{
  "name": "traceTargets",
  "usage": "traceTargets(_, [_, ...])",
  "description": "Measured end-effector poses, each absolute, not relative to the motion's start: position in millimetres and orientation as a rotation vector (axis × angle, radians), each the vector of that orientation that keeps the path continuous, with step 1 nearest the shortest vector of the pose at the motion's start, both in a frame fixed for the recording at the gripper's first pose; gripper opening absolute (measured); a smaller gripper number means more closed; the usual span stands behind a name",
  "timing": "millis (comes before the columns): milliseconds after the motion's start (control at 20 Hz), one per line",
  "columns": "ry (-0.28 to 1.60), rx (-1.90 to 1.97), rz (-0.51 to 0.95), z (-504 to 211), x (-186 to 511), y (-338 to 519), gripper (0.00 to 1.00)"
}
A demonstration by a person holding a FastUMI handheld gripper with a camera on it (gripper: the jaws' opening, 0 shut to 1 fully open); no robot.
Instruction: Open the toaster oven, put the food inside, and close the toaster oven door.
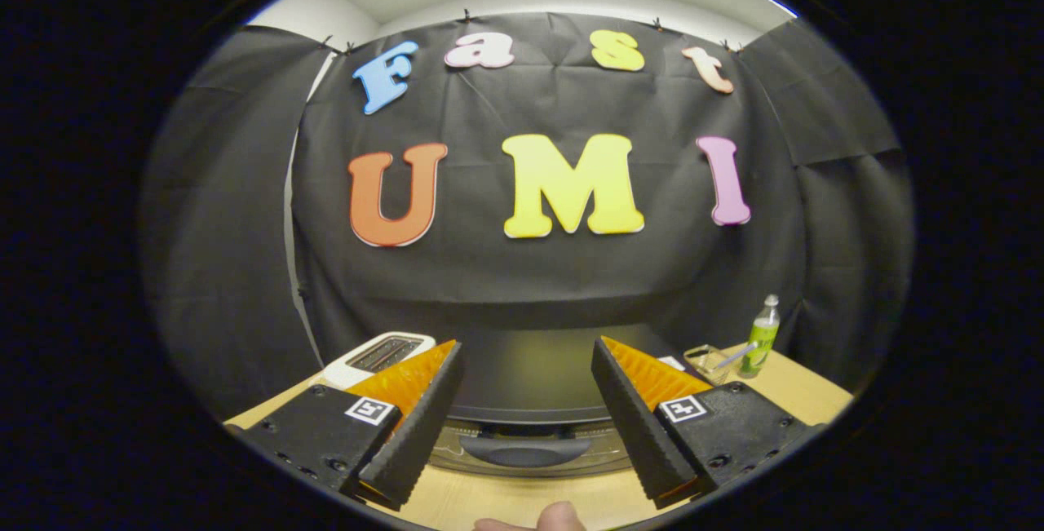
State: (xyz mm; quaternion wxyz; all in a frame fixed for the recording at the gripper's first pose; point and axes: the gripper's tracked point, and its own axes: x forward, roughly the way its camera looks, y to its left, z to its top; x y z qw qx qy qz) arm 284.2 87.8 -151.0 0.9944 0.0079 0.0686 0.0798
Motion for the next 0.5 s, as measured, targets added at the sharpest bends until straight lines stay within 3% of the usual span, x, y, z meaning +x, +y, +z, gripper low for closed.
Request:
traceTargets(350, [0.231, -0.010, 0.117, -218, 294, 88, 1.00])
traceTargets(500, [0.175, -0.087, 0.091, -221, 294, 86, 1.00])
